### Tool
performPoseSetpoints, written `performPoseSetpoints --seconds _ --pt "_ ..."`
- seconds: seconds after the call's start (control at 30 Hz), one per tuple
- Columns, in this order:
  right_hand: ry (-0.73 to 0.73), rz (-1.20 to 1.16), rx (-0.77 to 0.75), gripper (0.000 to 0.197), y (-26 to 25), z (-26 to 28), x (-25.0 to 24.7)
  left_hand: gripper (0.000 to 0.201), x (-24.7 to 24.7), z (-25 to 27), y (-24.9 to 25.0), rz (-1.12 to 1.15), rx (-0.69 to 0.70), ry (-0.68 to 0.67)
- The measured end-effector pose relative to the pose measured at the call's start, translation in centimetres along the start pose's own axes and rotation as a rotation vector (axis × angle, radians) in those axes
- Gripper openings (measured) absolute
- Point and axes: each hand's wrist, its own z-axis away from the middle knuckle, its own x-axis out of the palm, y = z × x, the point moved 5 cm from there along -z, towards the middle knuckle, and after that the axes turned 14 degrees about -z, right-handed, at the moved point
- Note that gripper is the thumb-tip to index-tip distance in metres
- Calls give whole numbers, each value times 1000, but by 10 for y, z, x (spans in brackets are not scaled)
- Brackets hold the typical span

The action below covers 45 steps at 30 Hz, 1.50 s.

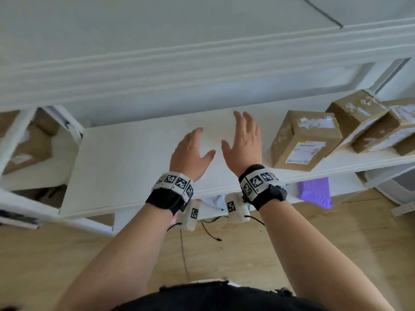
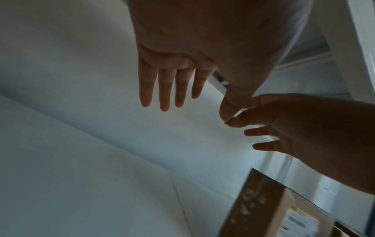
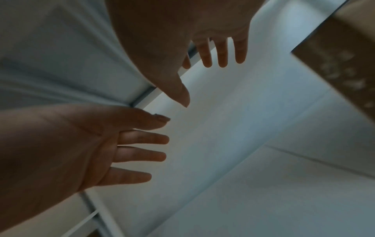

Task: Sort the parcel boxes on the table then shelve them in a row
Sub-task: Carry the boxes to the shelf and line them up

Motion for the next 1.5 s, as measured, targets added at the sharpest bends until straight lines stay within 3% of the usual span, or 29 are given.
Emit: performPoseSetpoints --seconds 0.37,0.63,0.9,1.1,1.5 --pt "-338 -61 -294 75 -116 63 122 70 -57 103 -150 -196 -384 103" --pt "-512 -70 -425 65 -195 119 193 72 -94 168 -243 -285 -533 151" --pt "-669 -86 -578 61 -313 191 288 68 -151 232 -371 -312 -647 268" --pt "-725 -53 -647 60 -408 231 367 76 -192 277 -480 -341 -683 249" --pt "-788 94 -711 68 -542 243 497 74 -265 310 -652 -453 -774 263"
